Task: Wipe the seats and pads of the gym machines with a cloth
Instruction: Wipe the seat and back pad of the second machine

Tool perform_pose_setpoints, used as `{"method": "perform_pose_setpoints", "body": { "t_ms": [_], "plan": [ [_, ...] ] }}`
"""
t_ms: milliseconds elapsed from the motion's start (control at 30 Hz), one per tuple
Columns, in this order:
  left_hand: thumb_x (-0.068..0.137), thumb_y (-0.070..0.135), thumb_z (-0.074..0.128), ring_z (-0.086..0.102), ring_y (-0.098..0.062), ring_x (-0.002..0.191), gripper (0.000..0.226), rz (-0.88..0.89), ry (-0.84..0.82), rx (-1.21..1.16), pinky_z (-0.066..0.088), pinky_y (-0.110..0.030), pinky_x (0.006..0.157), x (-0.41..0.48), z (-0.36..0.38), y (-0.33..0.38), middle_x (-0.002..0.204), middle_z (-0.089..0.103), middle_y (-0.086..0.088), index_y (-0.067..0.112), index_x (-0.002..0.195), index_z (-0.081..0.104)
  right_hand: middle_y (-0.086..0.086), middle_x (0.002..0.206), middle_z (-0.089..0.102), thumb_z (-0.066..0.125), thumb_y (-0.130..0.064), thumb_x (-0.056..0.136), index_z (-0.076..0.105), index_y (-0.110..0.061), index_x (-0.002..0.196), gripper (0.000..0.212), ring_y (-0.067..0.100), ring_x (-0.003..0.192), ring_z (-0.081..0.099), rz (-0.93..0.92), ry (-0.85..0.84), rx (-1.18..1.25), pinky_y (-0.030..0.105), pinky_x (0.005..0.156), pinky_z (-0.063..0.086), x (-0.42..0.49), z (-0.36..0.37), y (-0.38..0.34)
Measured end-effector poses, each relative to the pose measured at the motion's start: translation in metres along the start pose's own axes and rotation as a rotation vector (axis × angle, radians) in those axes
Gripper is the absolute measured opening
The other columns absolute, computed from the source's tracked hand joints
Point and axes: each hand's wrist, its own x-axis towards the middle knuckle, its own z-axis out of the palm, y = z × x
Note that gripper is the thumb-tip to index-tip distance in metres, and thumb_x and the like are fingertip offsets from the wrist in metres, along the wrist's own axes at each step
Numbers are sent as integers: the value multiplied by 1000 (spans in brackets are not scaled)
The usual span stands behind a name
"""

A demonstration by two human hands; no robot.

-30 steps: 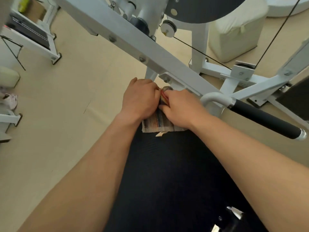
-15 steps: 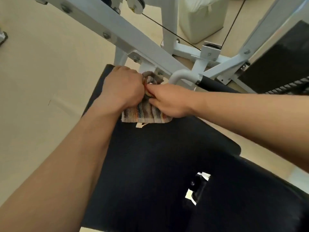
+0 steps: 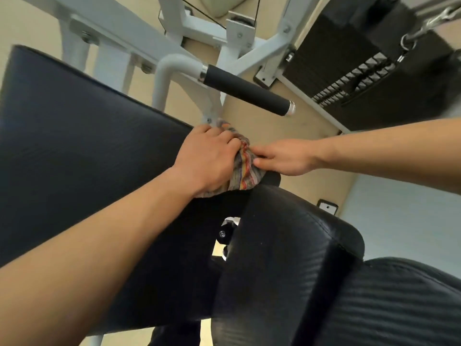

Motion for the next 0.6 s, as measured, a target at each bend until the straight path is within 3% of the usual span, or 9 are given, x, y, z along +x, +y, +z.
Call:
{"method": "perform_pose_setpoints", "body": {
  "t_ms": [100,200,300,333,400,467,500,533,600],
  "plan": [
    [103,39,34,62,-27,92,35,84,-246,-99,42,-40,77,40,-5,28,105,65,-2,22,124,57,-4,134,58,33,-36,109,48,-24,145,40,16,123,54,136,-65,114,29,105,36,-20,22,36],
    [103,41,35,62,-27,104,40,104,-499,-188,43,-40,82,78,-4,42,120,66,-6,24,134,55,-5,131,59,35,-42,108,49,-23,142,42,12,122,52,286,0,643,33,111,36,-26,53,45],
    [105,39,36,61,-26,110,41,100,-574,-177,44,-38,90,91,1,39,124,65,-7,22,135,57,2,133,63,37,-58,102,52,-23,140,54,17,124,56,381,160,971,45,115,39,-8,63,40],
    [106,40,36,62,-25,107,40,108,-559,-134,45,-38,90,87,1,33,119,66,-6,22,132,59,5,129,65,37,-60,101,56,-22,135,54,20,121,59,368,199,972,43,113,41,1,60,35],
    [106,42,33,62,-21,90,37,104,-481,-39,47,-37,81,73,-3,16,94,63,0,23,123,61,2,112,70,33,-58,103,62,-23,119,48,15,102,65,315,233,871,26,97,49,15,45,18],
    [106,45,28,55,-18,72,40,42,-410,6,44,-37,70,55,-13,-7,78,54,2,24,116,61,-10,93,65,26,-55,106,60,-29,105,43,2,83,61,240,248,783,10,74,44,26,31,-3],
    [106,47,25,52,-17,66,43,17,-383,32,42,-37,66,47,-17,-16,74,51,3,24,115,60,-11,91,64,22,-54,106,61,-28,104,47,1,82,60,179,243,730,9,71,43,27,27,-14],
    [106,47,23,49,-16,62,44,16,-350,72,41,-37,65,41,-19,-21,72,50,3,24,112,60,-8,96,66,19,-54,107,62,-24,108,52,5,86,62,115,243,653,12,78,47,27,27,-18],
    [105,47,24,48,-16,61,44,51,-331,100,40,-37,64,42,-18,-16,71,50,3,23,102,61,2,113,68,16,-54,107,63,-19,122,60,18,100,63,59,280,426,31,96,48,22,33,-12]
  ]
}}
